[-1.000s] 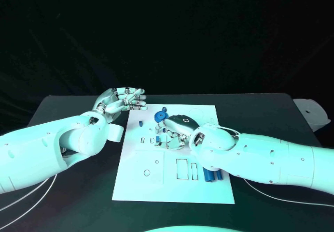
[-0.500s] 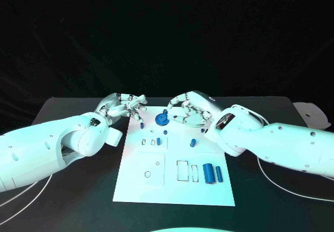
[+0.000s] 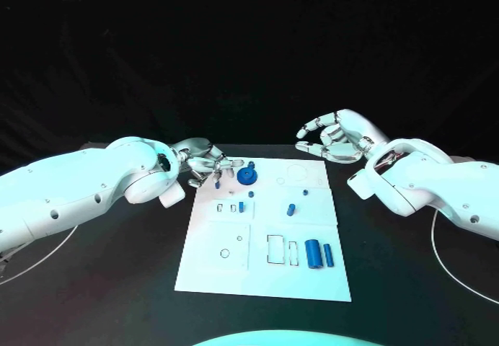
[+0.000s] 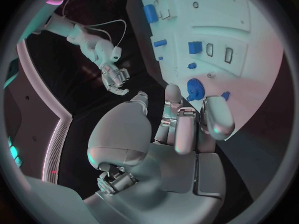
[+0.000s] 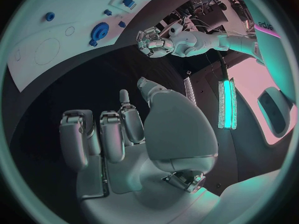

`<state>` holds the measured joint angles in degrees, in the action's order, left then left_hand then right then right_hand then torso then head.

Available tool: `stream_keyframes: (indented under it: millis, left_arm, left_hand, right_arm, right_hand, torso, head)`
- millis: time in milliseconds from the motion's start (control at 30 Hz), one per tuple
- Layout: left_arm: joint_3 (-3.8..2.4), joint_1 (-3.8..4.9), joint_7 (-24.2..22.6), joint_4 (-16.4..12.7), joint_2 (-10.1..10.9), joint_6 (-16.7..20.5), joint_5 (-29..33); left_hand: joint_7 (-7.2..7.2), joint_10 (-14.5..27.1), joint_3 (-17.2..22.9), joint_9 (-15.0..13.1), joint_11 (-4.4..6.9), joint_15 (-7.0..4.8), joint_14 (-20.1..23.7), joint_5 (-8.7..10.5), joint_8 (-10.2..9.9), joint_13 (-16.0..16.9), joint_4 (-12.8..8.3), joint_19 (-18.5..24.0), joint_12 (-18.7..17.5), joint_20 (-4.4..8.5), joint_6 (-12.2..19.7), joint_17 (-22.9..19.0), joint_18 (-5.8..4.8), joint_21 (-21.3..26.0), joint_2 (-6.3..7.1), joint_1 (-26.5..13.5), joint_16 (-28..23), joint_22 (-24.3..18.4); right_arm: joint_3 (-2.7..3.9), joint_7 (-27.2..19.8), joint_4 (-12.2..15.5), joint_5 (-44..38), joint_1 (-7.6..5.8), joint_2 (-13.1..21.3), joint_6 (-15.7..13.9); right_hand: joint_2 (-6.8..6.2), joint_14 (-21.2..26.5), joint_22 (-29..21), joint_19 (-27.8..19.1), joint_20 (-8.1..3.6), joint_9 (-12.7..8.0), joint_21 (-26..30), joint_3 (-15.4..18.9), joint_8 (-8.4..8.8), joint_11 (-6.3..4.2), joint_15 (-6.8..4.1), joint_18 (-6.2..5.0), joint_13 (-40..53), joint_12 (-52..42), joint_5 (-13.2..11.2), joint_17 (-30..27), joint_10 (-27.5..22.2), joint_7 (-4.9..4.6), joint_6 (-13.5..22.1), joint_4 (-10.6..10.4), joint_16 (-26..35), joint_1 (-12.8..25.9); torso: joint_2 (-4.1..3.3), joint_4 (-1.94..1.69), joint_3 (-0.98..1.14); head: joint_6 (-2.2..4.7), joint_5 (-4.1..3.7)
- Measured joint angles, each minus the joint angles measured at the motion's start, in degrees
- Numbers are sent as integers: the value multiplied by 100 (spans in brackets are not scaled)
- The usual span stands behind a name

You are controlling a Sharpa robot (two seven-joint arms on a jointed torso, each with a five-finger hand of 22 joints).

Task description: Assemble the parts on the task board

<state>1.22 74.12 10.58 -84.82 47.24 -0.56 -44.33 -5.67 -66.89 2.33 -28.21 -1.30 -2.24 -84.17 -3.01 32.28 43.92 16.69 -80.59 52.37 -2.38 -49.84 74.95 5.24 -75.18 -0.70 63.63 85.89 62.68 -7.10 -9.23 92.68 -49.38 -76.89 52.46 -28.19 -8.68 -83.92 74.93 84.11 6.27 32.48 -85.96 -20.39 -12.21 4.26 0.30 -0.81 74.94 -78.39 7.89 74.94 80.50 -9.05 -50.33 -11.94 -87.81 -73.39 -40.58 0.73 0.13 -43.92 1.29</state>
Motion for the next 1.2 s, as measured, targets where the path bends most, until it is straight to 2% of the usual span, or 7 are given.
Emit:
stream_keyframes:
  millis: [100, 267, 667, 833, 900, 1000, 1200]
  left_arm:
    - [5, 64, 374, 37, -149, -292, -451]
    - [70, 155, 900, 171, -419, -662, -1015]
    - [259, 283, 1572, 547, -975, -1299, -1716]
    - [315, 290, 1676, 697, -1157, -1502, -1796]
    - [339, 290, 1706, 771, -1225, -1568, -1810]
    - [359, 291, 1736, 860, -1302, -1646, -1814]
    - [382, 291, 1780, 954, -1383, -1817, -1800]
  left_hand:
    - [28, -39, -244, -230, 39, -23, 22, 0, 230, 454, 8, 0, 454, 0, 28, 0, 0, -159, -54, -53, 36, 223]
    - [61, -84, -530, -436, 58, -37, 8, 0, 417, 696, 19, 0, 690, 0, 61, 0, 0, -216, -183, -182, 79, 319]
    - [78, -14, -882, -616, 55, -43, 2, 0, 491, 650, 13, 1, 681, 0, 142, -1, 0, -293, -275, -333, 135, 452]
    - [64, 63, -961, -647, 44, -43, 2, 0, 497, 556, 12, 1, 620, 0, 196, -1, 0, -308, -279, -329, 135, 481]
    - [57, 96, -976, -662, 47, -43, 2, 0, 512, 528, -1, 1, 584, 0, 203, -2, 0, -308, -316, -292, 135, 480]
    - [57, 127, -990, -674, 16, -43, 2, 0, 512, 485, 14, 1, 553, 1, 203, -2, 0, -308, -335, -272, 159, 484]
    - [36, 147, -990, -695, 37, -43, 2, 0, 512, 458, 14, 1, 526, 0, 223, -2, 0, -331, -369, -239, 158, 494]
  right_arm:
    - [-3, 12, -16, 80, -3, 40, 63]
    - [-7, 50, -62, 115, -6, 65, 133]
    - [-19, 166, -156, 79, 1, 73, 168]
    - [-21, 161, -208, 95, 2, 57, 106]
    - [-22, 143, -223, 120, 4, 45, 60]
    - [-22, 116, -239, 163, 4, 35, -6]
    - [-23, 62, -255, 242, 4, 26, -129]
  right_hand:
    - [0, 0, 0, 0, 0, 7, 0, 16, 0, 0, 0, 0, 0, 0, 99, 0, 0, 0, 0, -16, 0, 0]
    - [0, 0, -1, 0, 0, 8, 0, 16, -20, 0, 0, 0, 0, 0, 122, 0, 0, 0, 0, -16, 0, 0]
    - [-2, 0, -2, 0, 0, 13, 192, 32, -19, -14, 0, 0, -1, 158, 311, -1, -141, 12, 31, -31, 86, -2]
    - [-106, 0, -2, -712, 27, -3, 1428, 32, 38, 40, 0, -394, -953, 1550, 332, -305, -1182, -51, 384, -31, 696, -106]
    - [-106, 56, -160, -1004, 35, 3, 1933, 15, 38, 54, 12, -465, -1448, 2086, 332, -678, -1542, -72, 466, -48, 980, -106]
    - [-136, 196, -449, -1255, 43, 18, 2421, 8, 38, 66, 32, -493, -1946, 2601, 332, -1039, -1877, -98, 511, -87, 1266, -136]
    - [-136, 195, -506, -1271, 41, 25, 2508, 8, 38, 66, 31, -494, -2067, 2698, 332, -1080, -1899, -78, 531, -87, 1287, -136]
  torso:
    - [32, -5, 10]
    - [68, -12, 26]
    - [88, -14, 44]
    - [78, -12, 39]
    - [76, -12, 37]
    - [73, -12, 36]
    - [73, -9, 39]
  head:
    - [-36, 12]
    - [-74, 34]
    - [-151, 53]
    - [-167, 51]
    - [-181, 50]
    - [-196, 58]
    - [-229, 60]
